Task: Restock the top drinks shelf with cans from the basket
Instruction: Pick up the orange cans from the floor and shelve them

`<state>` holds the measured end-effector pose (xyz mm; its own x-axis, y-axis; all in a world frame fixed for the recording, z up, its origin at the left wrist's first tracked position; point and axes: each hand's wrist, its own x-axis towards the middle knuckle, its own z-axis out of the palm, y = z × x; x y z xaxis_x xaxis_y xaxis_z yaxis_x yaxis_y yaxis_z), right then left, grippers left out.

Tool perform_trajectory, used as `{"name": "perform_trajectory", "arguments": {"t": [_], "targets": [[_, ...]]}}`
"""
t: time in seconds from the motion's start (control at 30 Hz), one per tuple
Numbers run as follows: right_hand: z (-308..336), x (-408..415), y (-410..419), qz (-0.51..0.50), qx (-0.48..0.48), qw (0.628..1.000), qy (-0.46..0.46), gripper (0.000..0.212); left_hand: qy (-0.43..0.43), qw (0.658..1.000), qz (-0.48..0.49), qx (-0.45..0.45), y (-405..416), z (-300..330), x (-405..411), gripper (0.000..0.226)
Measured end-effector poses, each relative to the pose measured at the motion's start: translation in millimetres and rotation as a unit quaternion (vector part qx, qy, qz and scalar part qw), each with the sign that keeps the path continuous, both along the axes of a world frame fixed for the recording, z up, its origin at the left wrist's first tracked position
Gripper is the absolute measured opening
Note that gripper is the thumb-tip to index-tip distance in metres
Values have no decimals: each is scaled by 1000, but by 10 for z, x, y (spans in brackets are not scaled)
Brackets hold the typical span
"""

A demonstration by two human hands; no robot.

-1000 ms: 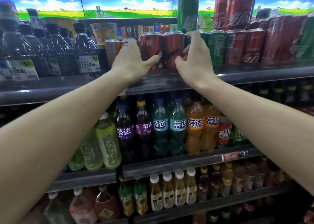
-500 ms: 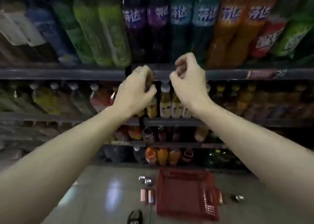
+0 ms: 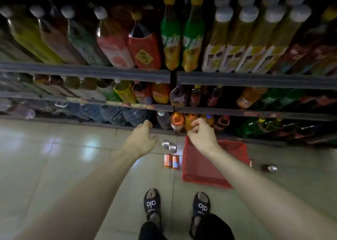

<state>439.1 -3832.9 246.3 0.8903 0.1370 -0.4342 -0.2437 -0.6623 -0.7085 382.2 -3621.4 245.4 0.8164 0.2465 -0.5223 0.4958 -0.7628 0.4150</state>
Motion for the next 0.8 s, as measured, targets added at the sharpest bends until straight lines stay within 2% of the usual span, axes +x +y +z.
{"name": "perform_trajectory", "arguments": {"t": [0.13,0.23,0.37,0.53,0.63,0.8], "targets": [[-893,-49,247,33,-27,998,48,29,39,999,-18,18,246,-848,19,57],[-1873,-97,372,30,-52,996,66,40,48,998,-29,17,377,-1771,42,64],[-3377,-115,488,67,-74,992,77,40,54,998,-37,5,450,-3217,83,79],[-5445,16,718,146,-134,977,76,55,53,995,-83,15,482,-5024,182,91],[-6140,142,915,175,-157,971,52,74,43,994,-101,1,498,-5956,336,97],[-6964,239,1055,191,-199,960,55,69,30,987,-158,28,518,-6980,549,98]]}}
